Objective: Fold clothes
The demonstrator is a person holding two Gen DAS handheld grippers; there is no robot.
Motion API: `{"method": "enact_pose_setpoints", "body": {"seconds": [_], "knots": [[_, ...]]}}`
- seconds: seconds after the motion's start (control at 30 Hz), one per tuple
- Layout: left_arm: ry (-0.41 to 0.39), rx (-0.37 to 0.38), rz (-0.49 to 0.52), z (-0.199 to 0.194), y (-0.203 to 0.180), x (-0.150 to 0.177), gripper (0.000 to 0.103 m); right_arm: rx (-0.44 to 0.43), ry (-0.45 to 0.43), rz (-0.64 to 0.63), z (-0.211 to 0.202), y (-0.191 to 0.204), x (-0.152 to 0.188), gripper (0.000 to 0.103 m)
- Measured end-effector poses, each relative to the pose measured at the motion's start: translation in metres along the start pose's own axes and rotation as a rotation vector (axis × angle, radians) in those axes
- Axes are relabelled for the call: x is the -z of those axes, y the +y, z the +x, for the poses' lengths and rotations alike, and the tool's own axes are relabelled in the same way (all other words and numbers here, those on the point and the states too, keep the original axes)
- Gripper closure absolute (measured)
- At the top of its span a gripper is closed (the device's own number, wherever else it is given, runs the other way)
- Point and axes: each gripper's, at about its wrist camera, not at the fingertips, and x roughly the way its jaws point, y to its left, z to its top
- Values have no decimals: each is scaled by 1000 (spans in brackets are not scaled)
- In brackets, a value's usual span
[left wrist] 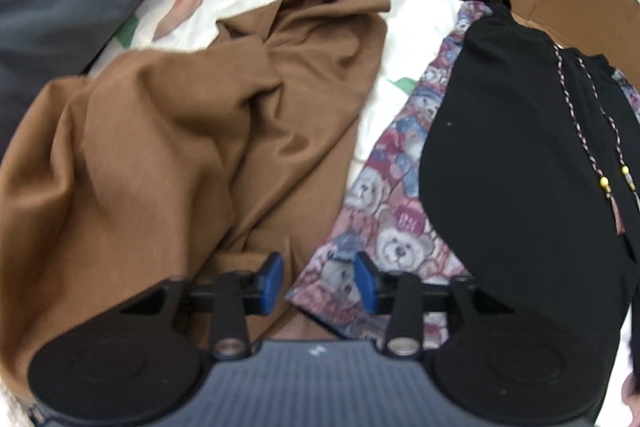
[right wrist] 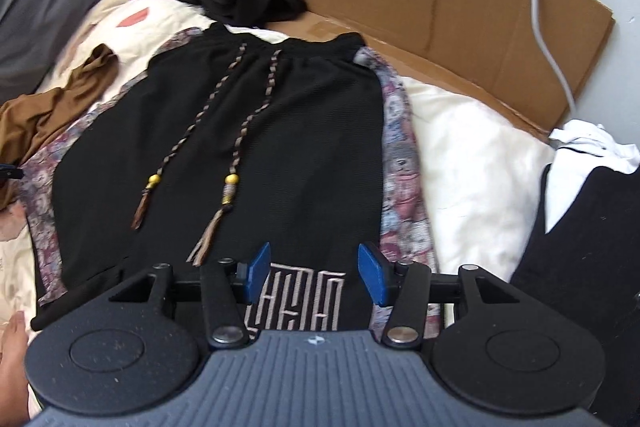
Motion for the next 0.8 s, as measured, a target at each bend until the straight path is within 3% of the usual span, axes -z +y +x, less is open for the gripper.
{"method": "enact_pose_setpoints", "body": {"seconds": [0.37,0.6,0.8], "knots": [[-10,99,-137,-8,30,0,79,-40,27,-14,14,13,5,49],[71,147,-210,16,41,11,80,-39,35,-7,19,14,7,49],[70,195,-321,32,56,18,79,-35,55,-7,25,15,11,49]]}}
